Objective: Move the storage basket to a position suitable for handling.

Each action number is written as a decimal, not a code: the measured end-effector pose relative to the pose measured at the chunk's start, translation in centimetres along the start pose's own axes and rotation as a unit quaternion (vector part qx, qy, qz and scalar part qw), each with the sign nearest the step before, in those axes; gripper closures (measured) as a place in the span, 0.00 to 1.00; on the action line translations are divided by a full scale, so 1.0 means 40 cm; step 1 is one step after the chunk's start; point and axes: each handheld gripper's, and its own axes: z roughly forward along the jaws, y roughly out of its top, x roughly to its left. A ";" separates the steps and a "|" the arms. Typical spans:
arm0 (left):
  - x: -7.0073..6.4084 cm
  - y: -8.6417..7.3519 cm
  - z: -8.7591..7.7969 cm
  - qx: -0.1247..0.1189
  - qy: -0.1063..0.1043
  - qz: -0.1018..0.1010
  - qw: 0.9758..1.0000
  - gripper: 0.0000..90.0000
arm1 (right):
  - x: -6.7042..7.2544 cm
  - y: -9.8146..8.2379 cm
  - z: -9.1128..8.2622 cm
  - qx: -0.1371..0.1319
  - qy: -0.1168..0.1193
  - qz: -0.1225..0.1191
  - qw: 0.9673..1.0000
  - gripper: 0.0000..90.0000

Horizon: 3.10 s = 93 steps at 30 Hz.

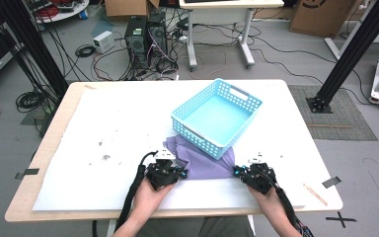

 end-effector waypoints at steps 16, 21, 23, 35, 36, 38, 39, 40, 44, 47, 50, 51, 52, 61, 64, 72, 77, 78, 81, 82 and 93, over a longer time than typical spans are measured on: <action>-0.076 -0.094 -0.079 0.001 -0.009 0.019 1.000 0.93 | 0.081 -0.086 -0.058 -0.010 0.033 0.003 0.999 0.98; -0.078 -0.108 -0.091 0.002 -0.014 0.017 1.000 0.93 | 0.099 -0.098 -0.065 -0.010 0.041 0.003 0.999 0.98; -0.080 -0.111 -0.094 0.003 -0.017 0.019 1.000 0.93 | 0.108 -0.105 -0.072 -0.009 0.041 0.001 0.999 0.98; -0.072 -0.106 -0.117 -0.020 0.026 0.040 0.999 0.57 | 0.113 -0.096 -0.091 -0.040 0.008 -0.022 0.999 0.76; -0.071 -0.104 -0.123 -0.027 0.029 0.043 0.998 0.51 | 0.104 -0.089 -0.099 -0.055 0.002 -0.025 0.998 0.69; -0.068 -0.096 -0.136 -0.044 0.036 0.051 0.997 0.47 | 0.094 -0.078 -0.108 -0.072 -0.005 -0.024 0.997 0.61; -0.066 -0.086 -0.151 -0.061 0.052 0.065 0.995 0.46 | 0.088 -0.072 -0.111 -0.079 -0.007 -0.024 0.997 0.59; -0.066 -0.086 -0.151 -0.061 0.052 0.065 0.995 0.45 | 0.079 -0.062 -0.115 -0.092 -0.011 -0.023 0.995 0.56; -0.048 -0.065 -0.180 -0.089 0.077 0.075 0.990 0.42 | 0.053 -0.031 -0.116 -0.112 -0.015 -0.018 0.993 0.51; -0.026 -0.054 -0.199 -0.112 0.093 0.079 0.986 0.40 | 0.020 0.007 -0.102 -0.127 -0.014 -0.014 0.992 0.42; 0.004 -0.043 -0.217 -0.134 0.109 0.081 0.982 0.38 | 0.006 0.024 -0.090 -0.128 -0.014 -0.012 0.992 0.41; 0.014 -0.041 -0.222 -0.143 0.116 0.080 0.980 0.38 | -0.004 0.041 -0.077 -0.130 -0.010 -0.010 0.991 0.40; 0.024 -0.040 -0.226 -0.151 0.120 0.078 0.978 0.38 | -0.006 0.048 -0.071 -0.130 -0.009 -0.008 0.991 0.40; 0.077 -0.061 -0.249 -0.167 0.140 0.060 0.974 0.38 | 0.018 0.098 -0.038 -0.143 0.006 -0.026 0.989 0.42; 0.084 -0.066 -0.257 -0.171 0.141 0.055 0.974 0.38 | 0.031 0.104 -0.031 -0.144 0.015 -0.027 0.989 0.42; 0.084 -0.063 -0.253 -0.170 0.138 0.055 0.974 0.38 | 0.083 0.153 0.011 -0.140 0.040 -0.042 0.988 0.46; 0.089 -0.065 -0.249 -0.166 0.137 0.054 0.975 0.38 | 0.123 0.188 0.051 -0.137 0.054 -0.056 0.988 0.47; 0.089 -0.065 -0.249 -0.166 0.137 0.054 0.975 0.38 | 0.123 0.188 0.051 -0.137 0.054 -0.056 0.988 0.47; 0.090 -0.065 -0.248 -0.168 0.137 0.051 0.975 0.38 | 0.149 0.212 0.077 -0.134 0.069 -0.051 0.987 0.47; 0.091 -0.065 -0.248 -0.167 0.136 0.052 0.975 0.38 | 0.154 0.218 0.083 -0.132 0.071 -0.051 0.987 0.47; 0.102 -0.065 -0.246 -0.164 0.137 0.048 0.976 0.38 | 0.189 0.277 0.138 -0.124 0.091 -0.038 0.987 0.47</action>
